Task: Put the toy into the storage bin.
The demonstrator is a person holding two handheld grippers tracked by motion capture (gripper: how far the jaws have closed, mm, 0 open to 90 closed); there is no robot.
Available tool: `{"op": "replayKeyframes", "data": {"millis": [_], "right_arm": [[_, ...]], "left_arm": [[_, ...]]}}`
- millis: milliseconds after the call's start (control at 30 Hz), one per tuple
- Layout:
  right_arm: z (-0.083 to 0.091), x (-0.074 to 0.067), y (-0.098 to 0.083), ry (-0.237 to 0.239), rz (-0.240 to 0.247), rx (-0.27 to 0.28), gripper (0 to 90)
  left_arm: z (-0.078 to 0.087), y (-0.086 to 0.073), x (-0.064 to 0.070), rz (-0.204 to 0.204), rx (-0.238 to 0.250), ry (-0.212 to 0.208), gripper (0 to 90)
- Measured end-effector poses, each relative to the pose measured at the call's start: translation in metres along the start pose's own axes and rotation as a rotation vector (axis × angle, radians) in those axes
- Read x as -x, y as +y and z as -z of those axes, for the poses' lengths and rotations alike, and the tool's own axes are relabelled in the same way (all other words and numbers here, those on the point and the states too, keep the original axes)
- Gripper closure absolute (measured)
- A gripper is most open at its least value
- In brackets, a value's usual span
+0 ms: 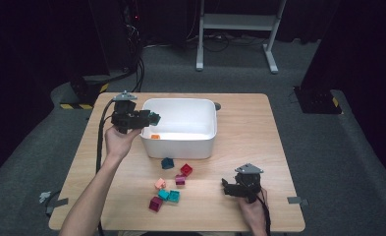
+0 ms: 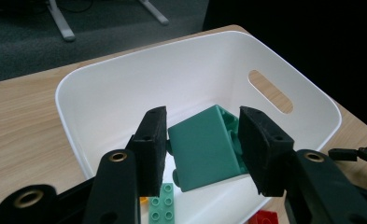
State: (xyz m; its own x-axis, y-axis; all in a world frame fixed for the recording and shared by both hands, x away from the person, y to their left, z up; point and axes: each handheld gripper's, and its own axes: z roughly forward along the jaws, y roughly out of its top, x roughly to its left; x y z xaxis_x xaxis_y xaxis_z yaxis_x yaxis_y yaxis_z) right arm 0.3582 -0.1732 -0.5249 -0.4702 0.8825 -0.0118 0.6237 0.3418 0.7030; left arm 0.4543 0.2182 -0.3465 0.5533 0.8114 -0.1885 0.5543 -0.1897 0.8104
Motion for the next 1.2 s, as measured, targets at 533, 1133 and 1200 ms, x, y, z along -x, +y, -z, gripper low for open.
{"op": "replayKeyframes", "data": {"millis": [533, 1133, 1200], "right_arm": [[0.000, 0.000, 0.000, 0.000, 0.002, -0.001, 11.9], [0.000, 0.000, 0.000, 0.000, 0.002, -0.001, 11.9], [0.000, 0.000, 0.000, 0.000, 0.000, 0.000, 11.9]], "left_arm": [[-0.037, -0.004, -0.009, 0.027, -0.043, 0.043, 52.8], [-0.053, -0.009, -0.014, 0.004, -0.098, 0.077, 49.5], [-0.055, -0.009, -0.013, 0.006, -0.099, 0.075, 46.2]]}}
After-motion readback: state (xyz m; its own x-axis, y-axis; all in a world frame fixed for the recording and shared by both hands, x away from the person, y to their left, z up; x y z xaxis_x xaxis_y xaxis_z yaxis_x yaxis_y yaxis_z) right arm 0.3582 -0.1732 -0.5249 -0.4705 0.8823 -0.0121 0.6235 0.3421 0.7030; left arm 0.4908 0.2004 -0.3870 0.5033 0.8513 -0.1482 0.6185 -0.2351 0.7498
